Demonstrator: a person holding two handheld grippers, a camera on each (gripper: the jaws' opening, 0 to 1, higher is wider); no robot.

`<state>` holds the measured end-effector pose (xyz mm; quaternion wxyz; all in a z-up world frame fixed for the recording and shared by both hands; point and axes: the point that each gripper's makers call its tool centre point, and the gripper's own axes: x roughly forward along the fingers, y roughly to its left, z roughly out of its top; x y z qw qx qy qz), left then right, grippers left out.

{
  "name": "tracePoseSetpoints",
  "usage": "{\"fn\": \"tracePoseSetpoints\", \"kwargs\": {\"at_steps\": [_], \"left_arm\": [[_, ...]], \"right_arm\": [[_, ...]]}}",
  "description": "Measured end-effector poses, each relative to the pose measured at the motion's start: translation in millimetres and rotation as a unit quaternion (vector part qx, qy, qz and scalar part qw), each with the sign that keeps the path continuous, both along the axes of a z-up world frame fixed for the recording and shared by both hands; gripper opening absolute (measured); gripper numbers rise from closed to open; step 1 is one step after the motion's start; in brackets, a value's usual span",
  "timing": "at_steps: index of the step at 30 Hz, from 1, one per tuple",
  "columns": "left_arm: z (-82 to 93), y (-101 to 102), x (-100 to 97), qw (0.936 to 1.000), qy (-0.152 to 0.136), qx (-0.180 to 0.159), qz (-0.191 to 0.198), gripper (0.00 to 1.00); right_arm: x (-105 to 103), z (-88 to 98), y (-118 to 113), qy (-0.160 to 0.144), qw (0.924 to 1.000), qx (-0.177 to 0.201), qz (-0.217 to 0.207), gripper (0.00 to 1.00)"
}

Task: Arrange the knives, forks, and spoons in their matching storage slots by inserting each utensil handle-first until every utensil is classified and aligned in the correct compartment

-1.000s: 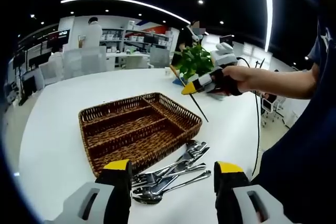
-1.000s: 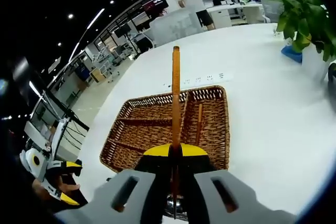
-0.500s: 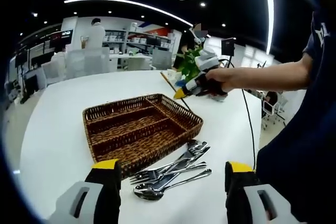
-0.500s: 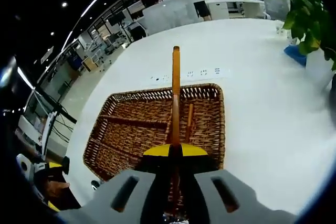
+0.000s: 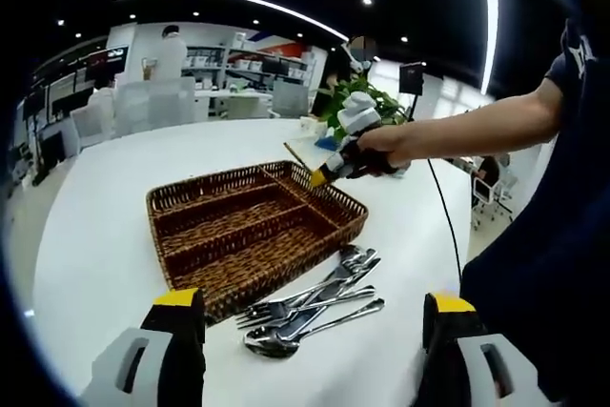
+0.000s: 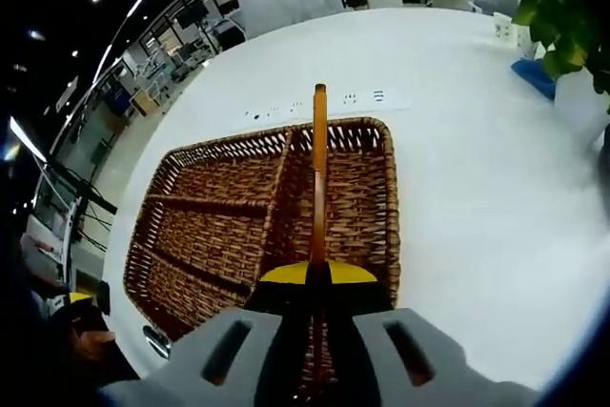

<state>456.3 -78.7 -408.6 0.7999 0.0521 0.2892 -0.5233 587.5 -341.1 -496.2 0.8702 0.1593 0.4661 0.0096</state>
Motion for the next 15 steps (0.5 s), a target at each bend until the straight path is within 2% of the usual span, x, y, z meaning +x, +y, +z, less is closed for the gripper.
{"fn": "tracePoseSetpoints", "kwargs": {"at_steps": [5,10,15], "left_arm": [[-1.3,2,4.9,1.0000,-0.002,0.006,-0.001,1.00],[-3.3,3,6.1,1.0000,0.002,0.004,0.003,1.00],[-7.5,3,4.1,0.9999,0.007,0.009,0.002,1.00]], "right_arm": [[4,-8.8,4,0.014,0.9999,-0.003,0.000,0.03],[-1,-23.9,6,0.043,0.9990,-0.010,-0.003,0.03],[-1,-27.7,7,0.053,0.9984,-0.020,-0.004,0.03]]}}
